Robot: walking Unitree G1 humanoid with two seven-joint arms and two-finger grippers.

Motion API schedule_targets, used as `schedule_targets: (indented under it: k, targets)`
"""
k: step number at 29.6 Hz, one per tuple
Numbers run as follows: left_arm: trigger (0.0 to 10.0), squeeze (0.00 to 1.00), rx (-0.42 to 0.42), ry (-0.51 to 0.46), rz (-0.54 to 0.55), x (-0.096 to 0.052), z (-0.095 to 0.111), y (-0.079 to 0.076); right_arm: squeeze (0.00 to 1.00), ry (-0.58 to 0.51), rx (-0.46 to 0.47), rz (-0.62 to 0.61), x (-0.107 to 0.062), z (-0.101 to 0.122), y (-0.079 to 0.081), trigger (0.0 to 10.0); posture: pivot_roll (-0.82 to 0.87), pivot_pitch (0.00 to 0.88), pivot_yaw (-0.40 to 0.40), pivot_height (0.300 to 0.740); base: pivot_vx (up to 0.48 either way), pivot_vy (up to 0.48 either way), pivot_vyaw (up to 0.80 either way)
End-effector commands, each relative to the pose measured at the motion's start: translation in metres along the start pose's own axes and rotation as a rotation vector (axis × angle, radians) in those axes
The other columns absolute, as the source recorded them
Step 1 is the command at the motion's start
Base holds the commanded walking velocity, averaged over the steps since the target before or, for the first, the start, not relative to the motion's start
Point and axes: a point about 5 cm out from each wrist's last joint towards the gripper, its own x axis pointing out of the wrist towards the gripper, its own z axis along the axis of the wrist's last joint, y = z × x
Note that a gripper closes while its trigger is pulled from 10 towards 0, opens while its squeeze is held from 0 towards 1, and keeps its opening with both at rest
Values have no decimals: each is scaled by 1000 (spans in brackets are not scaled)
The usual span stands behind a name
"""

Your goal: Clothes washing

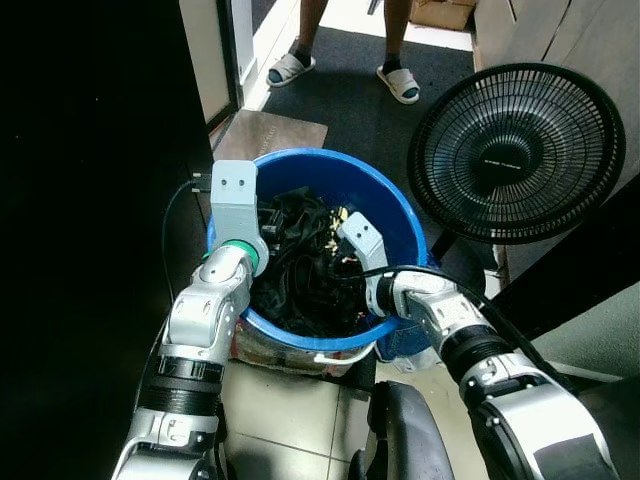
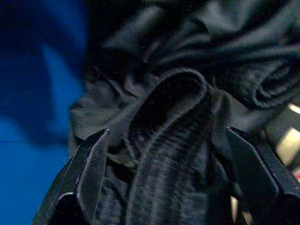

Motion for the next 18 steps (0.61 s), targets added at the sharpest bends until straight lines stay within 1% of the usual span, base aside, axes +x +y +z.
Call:
schedule_targets:
  k: [1, 2, 3, 4, 5, 6, 8, 10, 11, 12, 13, 15, 16, 17, 18]
  targets:
    - [10000, 0, 3, 18, 1, -2, -5, 0, 0, 77, 130, 52, 4, -40, 15, 10000, 109, 352, 9, 565, 0, 0, 0]
    - [10000, 0, 3, 18, 0, -2, -5, -1, 0, 69, 129, 71, 4, -40, 16, 10000, 107, 352, 10, 565, 0, 0, 0]
    - [10000, 0, 2, 18, -2, -2, -5, -1, 0, 69, 142, 84, 4, -42, 17, 9490, 109, 353, 11, 565, 0, 0, 0]
    - [10000, 0, 2, 18, -2, -2, -5, -1, 0, 69, 142, 84, 4, -42, 17, 9490, 109, 353, 11, 565, 0, 0, 0]
    - [10000, 0, 2, 17, -4, -1, -4, -2, 0, 75, 171, 74, 5, -45, 18, 10000, 110, 354, 13, 565, 0, 0, 0]
    - [10000, 0, 2, 16, -5, -1, -4, -2, 0, 100, 212, 40, 6, -49, 18, 10000, 111, 355, 15, 565, 0, 0, 0]
    - [10000, 0, 2, 16, -5, -1, -4, -2, 0, 100, 212, 40, 6, -49, 18, 10000, 111, 355, 15, 565, 0, 0, 0]
    - [10000, 0, 3, 17, -6, -1, -3, -1, 0, 141, 274, -21, 7, -58, 18, 10000, 114, 357, 18, 565, 0, 0, 0]
    - [10000, 0, 3, 17, -6, -1, -3, -1, 0, 141, 274, -21, 7, -58, 18, 10000, 114, 357, 18, 565, 0, 0, 0]
    - [10000, 0, 4, 17, -6, -1, -3, -1, 0, 176, 290, -55, 7, -63, 18, 10000, 115, 358, 20, 565, 0, 0, 0]
    - [10000, 0, 4, 17, -6, -1, -3, -1, 0, 176, 290, -55, 7, -63, 18, 10000, 115, 358, 20, 565, 0, 0, 0]
    - [10000, 0, 5, 18, -7, -1, -3, -1, 0, 233, 287, -95, 5, -70, 17, 10000, 115, 357, 19, 565, 0, 0, 0]
    - [10000, 0, 5, 18, -7, -1, -3, -1, 0, 233, 287, -95, 5, -70, 17, 10000, 115, 357, 19, 565, 0, 0, 0]
    - [10000, 0, 5, 18, -7, -1, -3, -1, 0, 268, 259, -118, 2, -74, 15, 10000, 111, 356, 19, 565, 0, 0, 0]
    - [10000, 0, 5, 18, -7, -1, -3, -1, 0, 268, 259, -118, 2, -74, 15, 10000, 111, 356, 19, 565, 0, 0, 0]
